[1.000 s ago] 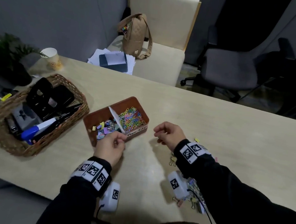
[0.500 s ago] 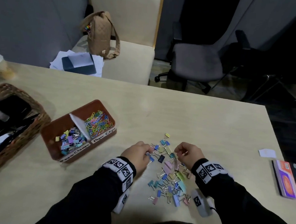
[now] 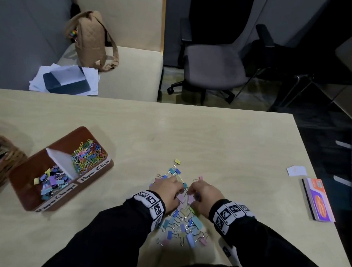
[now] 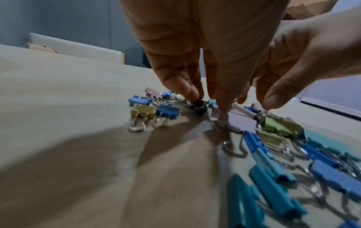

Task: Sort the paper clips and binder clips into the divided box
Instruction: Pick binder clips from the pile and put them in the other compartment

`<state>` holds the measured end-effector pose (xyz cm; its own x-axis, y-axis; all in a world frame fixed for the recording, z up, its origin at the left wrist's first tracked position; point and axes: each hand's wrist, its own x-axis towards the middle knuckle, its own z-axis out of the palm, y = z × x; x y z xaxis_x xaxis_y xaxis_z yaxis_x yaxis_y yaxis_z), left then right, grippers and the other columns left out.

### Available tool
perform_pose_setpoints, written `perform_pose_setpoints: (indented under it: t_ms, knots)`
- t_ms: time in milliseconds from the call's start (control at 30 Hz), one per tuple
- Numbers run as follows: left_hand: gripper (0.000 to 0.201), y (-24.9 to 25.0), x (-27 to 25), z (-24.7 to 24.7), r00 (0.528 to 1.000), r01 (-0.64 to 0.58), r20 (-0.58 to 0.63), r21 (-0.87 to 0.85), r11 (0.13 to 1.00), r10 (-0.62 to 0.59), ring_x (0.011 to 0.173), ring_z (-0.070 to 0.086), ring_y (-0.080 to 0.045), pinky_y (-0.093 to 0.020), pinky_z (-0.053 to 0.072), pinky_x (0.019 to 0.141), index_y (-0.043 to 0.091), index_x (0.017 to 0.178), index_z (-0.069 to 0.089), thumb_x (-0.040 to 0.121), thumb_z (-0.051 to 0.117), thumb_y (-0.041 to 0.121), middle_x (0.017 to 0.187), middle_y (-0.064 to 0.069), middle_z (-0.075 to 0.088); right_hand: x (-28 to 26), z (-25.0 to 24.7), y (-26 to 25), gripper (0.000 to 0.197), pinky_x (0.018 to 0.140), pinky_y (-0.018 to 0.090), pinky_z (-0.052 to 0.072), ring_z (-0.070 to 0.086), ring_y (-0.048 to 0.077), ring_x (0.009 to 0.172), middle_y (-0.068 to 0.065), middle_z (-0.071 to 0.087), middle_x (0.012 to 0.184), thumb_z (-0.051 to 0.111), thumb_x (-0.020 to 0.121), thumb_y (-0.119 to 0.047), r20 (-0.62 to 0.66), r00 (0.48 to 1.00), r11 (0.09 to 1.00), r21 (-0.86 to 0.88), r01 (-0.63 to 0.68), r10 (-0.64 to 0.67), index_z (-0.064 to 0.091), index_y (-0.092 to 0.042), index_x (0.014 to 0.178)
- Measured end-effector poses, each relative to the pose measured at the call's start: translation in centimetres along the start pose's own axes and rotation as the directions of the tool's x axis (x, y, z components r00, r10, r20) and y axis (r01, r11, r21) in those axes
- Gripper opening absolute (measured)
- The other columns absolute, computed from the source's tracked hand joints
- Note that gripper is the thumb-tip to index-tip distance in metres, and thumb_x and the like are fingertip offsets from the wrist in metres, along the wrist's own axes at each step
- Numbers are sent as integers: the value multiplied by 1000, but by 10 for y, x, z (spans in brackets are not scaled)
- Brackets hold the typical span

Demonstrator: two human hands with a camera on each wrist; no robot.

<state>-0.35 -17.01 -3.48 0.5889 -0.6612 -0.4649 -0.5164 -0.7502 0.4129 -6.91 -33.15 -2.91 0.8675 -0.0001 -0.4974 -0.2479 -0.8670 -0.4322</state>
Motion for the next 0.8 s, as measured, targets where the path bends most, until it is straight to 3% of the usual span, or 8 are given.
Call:
perform_pose_setpoints:
  t_ms: [233, 400, 533, 633, 700, 800]
  knots:
    - [43, 17, 0, 7, 990, 129, -60, -21, 991, -130, 102, 56, -24, -36, 50, 81, 20, 113, 50, 83, 59, 49, 111, -2, 49, 6, 11, -3, 37, 81, 30, 46, 57, 23, 100, 0, 56, 112, 63, 81, -19, -2, 997, 992, -92, 80, -81, 52, -21, 117]
    - [44, 17, 2, 11, 985, 163, -52, 10, 987, -163, 107, 56, -26, -36, 48, 82, 18, 122, 44, 85, 59, 39, 119, -5, 50, 5, 12, -4, 46, 88, 31, 46, 51, 21, 112, -3, 54, 121, 61, 81, -17, -13, 997, 993, -94, 74, -76, 45, -23, 124]
    - [34, 15, 0, 8, 979, 184, -84, -21, 983, -185, 104, 56, -26, -35, 45, 78, 15, 116, 47, 86, 54, 29, 117, -5, 51, 5, 13, -2, 49, 91, 31, 45, 48, 22, 116, -2, 55, 123, 61, 80, -17, -30, 998, 996, -72, 53, -56, 42, -23, 125]
    - [35, 7, -5, 8, 965, 198, -135, -181, 963, -224, 102, 55, -24, -30, 44, 79, 19, 119, 50, 84, 52, 28, 117, -1, 46, 4, 10, -6, 46, 86, 27, 43, 49, 20, 107, -1, 54, 119, 59, 80, -19, -77, 996, 998, -20, 52, -53, 45, -23, 124]
    - [30, -1, -8, 6, 941, 217, -165, -375, 901, -295, 99, 56, -22, -27, 45, 86, 19, 119, 55, 91, 47, 26, 114, -2, 45, 5, 6, -10, 39, 75, 23, 39, 51, 15, 87, -3, 49, 110, 57, 81, -17, -141, 990, 994, 107, 17, -2, 48, -24, 119]
    - [29, -15, -13, 0, 886, 301, -134, -561, 771, -443, 92, 56, -26, -31, 46, 84, 9, 99, 62, 97, 36, 23, 102, -9, 54, 13, -2, -18, 21, 68, 21, 41, 51, 10, 74, -4, 42, 103, 50, 86, -15, -207, 970, 955, 291, -61, 125, 57, -18, 106]
